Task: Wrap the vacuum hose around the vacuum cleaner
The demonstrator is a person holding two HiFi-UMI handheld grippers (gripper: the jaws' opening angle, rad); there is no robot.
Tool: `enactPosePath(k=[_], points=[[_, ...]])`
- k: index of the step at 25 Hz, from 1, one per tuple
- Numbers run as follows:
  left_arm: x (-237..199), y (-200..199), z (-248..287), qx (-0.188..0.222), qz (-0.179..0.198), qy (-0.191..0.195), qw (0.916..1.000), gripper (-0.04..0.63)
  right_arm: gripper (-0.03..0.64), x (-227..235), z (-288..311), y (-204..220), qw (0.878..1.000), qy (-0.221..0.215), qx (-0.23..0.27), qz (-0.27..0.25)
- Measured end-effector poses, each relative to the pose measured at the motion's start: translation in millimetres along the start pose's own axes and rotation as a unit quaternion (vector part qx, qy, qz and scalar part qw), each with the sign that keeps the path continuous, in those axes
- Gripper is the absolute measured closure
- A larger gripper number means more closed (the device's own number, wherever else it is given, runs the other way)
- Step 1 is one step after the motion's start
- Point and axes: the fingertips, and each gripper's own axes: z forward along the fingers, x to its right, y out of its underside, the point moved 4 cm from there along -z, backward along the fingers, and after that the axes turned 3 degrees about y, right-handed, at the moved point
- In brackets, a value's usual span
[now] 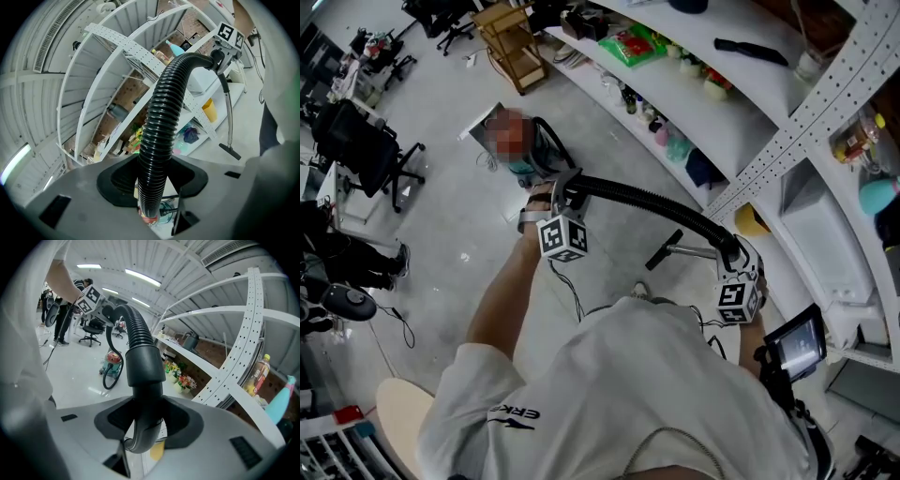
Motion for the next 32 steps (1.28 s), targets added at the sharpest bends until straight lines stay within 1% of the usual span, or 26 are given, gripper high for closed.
enactPosePath(k=[6, 14, 26, 32], points=[[-28, 13, 30, -0.012, 0.004, -0.003, 0.9999, 0.426, 0.443, 6, 37, -14, 1.0, -0.014, -0.003, -0.002], [-67, 44, 65, -0.005, 0.007, 0.0, 1.0, 0.425, 0.443, 5, 83, -48, 1.0, -0.014, -0.01, -0.011], [-148, 113, 97, 0.025, 0.02, 0.009, 0.9994, 0.425, 0.443, -30, 139, -130, 0.999, 0.011, -0.034, -0.004], [-185, 157, 101, 0.034, 0.016, 0.011, 0.9992, 0.425, 0.443, -56, 163, -175, 0.999, 0.014, -0.04, 0.001]])
